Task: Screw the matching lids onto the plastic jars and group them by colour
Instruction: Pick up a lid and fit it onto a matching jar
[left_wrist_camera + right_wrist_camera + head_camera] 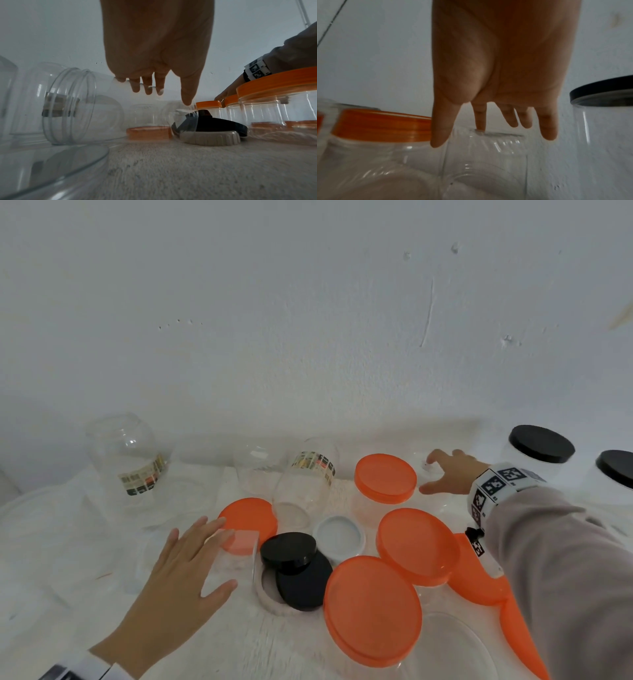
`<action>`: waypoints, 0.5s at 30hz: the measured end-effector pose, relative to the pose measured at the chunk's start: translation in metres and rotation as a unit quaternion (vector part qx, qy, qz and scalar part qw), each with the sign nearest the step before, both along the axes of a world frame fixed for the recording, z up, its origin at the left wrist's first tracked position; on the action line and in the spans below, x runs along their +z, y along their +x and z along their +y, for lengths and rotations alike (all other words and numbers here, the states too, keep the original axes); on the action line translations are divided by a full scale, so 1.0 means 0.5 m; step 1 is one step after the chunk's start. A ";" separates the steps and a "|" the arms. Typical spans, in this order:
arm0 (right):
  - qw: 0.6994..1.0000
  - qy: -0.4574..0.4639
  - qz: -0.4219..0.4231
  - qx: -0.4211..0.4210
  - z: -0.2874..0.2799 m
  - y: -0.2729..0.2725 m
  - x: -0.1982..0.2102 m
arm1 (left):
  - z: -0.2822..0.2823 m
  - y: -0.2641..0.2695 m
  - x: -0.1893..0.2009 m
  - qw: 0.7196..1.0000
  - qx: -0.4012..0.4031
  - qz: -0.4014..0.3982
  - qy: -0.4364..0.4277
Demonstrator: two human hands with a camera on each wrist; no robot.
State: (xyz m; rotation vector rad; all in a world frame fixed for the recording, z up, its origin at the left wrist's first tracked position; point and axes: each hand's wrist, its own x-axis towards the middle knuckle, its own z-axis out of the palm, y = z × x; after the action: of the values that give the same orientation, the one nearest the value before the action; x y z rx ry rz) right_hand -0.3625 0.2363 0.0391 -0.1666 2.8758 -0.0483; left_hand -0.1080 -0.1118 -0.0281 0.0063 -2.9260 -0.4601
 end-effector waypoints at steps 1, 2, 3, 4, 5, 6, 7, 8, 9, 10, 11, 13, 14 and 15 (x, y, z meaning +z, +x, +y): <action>1.000 -0.012 -0.006 -0.007 0.002 -0.002 -0.001 | 0.003 0.000 0.000 1.000 -0.004 -0.002 0.003; 1.000 -0.025 -0.009 -0.013 0.004 -0.004 -0.001 | 0.007 -0.001 0.001 1.000 -0.007 -0.004 0.006; 0.999 -0.037 -0.007 -0.017 0.005 -0.004 -0.002 | 0.012 -0.003 0.003 1.000 -0.012 -0.004 0.007; 0.999 -0.046 -0.001 -0.021 0.006 -0.004 -0.004 | 0.020 -0.004 0.005 1.000 -0.018 0.001 0.010; 0.998 -0.054 0.006 -0.027 0.006 -0.004 -0.006 | 0.029 -0.006 0.007 1.000 -0.027 0.005 0.015; 0.997 -0.062 0.012 -0.034 0.007 -0.002 -0.007 | 0.040 -0.007 0.008 0.999 -0.038 0.011 0.024; 0.996 -0.072 0.016 -0.043 0.008 0.000 -0.008 | 0.052 -0.007 0.011 0.998 -0.050 0.018 0.039; 0.995 -0.082 0.021 -0.052 0.009 0.003 -0.008 | 0.065 -0.007 0.014 0.996 -0.062 0.026 0.058; 0.994 -0.090 0.027 -0.061 0.011 0.006 -0.006 | 0.079 -0.005 0.018 0.994 -0.073 0.033 0.075; 0.992 -0.096 0.032 -0.072 0.013 0.010 -0.003 | 0.093 -0.003 0.023 0.992 -0.083 0.040 0.090; 0.991 -0.098 0.035 -0.084 0.015 0.015 0.001 | 0.106 -0.001 0.027 0.989 -0.092 0.046 0.102; 0.991 -0.076 0.037 -0.100 0.020 0.028 0.008 | 0.131 0.002 0.036 0.985 -0.112 0.050 0.124; 0.993 -0.055 0.037 -0.103 0.024 0.036 0.010 | 0.144 0.003 0.040 0.983 -0.122 0.048 0.129; 0.994 -0.037 0.035 -0.102 0.029 0.044 0.012 | 0.156 0.004 0.045 0.982 -0.132 0.044 0.131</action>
State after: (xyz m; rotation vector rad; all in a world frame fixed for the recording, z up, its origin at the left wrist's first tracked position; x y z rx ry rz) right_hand -0.3405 0.2510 0.0451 0.1146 2.9509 -0.1910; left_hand -0.1062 -0.0335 -0.0057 -0.3600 -2.7664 -0.8608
